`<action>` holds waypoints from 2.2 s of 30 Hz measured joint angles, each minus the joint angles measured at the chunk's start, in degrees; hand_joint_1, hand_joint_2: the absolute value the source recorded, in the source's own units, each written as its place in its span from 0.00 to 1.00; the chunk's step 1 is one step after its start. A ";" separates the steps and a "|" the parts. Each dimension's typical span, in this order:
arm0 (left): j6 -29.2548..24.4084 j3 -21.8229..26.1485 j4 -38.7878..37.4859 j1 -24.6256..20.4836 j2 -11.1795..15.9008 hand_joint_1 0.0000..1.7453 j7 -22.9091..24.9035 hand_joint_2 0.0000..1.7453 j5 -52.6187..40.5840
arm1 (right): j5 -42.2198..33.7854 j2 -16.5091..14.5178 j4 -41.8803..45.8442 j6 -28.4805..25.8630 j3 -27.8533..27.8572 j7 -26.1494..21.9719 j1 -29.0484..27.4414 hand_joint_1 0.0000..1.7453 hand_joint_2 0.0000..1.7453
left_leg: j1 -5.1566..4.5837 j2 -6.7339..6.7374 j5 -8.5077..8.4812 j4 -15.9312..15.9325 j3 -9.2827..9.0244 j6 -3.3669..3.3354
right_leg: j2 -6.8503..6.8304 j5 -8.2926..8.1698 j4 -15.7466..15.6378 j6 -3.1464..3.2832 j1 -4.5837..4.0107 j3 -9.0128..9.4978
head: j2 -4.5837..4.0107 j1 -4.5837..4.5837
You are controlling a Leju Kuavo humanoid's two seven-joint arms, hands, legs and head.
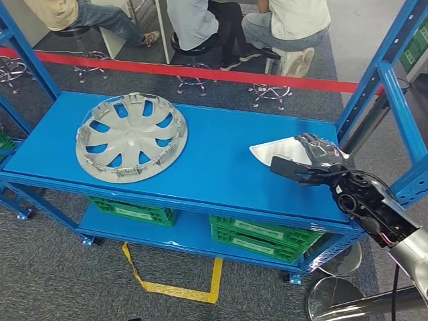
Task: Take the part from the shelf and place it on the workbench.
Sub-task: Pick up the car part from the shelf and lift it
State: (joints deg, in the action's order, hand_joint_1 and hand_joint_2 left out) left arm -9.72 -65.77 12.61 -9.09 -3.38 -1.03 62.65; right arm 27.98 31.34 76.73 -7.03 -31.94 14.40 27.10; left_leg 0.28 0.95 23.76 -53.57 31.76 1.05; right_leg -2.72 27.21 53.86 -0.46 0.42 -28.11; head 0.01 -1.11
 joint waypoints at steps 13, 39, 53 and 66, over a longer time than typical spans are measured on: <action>0.10 0.00 -0.04 -0.16 -0.30 0.00 0.14 0.00 -0.24 | -0.74 -0.28 -5.45 1.21 -1.26 -1.66 2.38 0.00 1.00 | -0.29 0.00 -0.16 0.00 0.03 -0.27 | 0.00 -0.20 0.00 -0.31 0.26 -0.02 | 0.00 0.00; 0.08 0.00 -0.24 -0.24 -0.49 0.00 -0.01 0.00 0.21 | -2.75 -0.90 -11.56 2.65 -3.73 -4.98 5.89 0.00 1.00 | -0.56 -0.05 -0.34 0.00 0.11 -0.55 | 0.00 -0.40 -0.01 -0.62 0.56 -0.08 | -0.01 -0.01; -0.05 0.00 -0.28 -0.24 -0.45 0.00 0.00 0.00 -0.17 | -4.29 -1.15 -13.75 1.07 -4.85 -6.25 6.93 0.00 1.00 | -0.57 -0.15 -0.35 0.00 0.14 -0.56 | -0.08 -0.42 -0.02 -0.67 0.58 -0.09 | 0.01 0.00; -1.22 -0.04 -0.28 -0.76 1.75 0.00 0.28 0.00 -1.16 | -5.38 -1.17 -14.23 0.20 -5.35 -7.09 6.55 0.00 1.00 | -0.57 -0.19 -0.35 0.00 0.16 -0.56 | -0.17 -0.40 -0.02 -0.68 0.58 -0.09 | 0.00 0.01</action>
State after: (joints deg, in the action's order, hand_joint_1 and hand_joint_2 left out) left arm -10.94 -65.81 12.33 -9.85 -1.62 -0.75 61.49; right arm 22.59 30.16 62.49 -6.83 -37.29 7.31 33.64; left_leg -0.29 0.77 23.42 -53.57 31.92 0.49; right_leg -2.88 26.81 53.84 -1.14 1.00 -28.21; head 0.00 -1.10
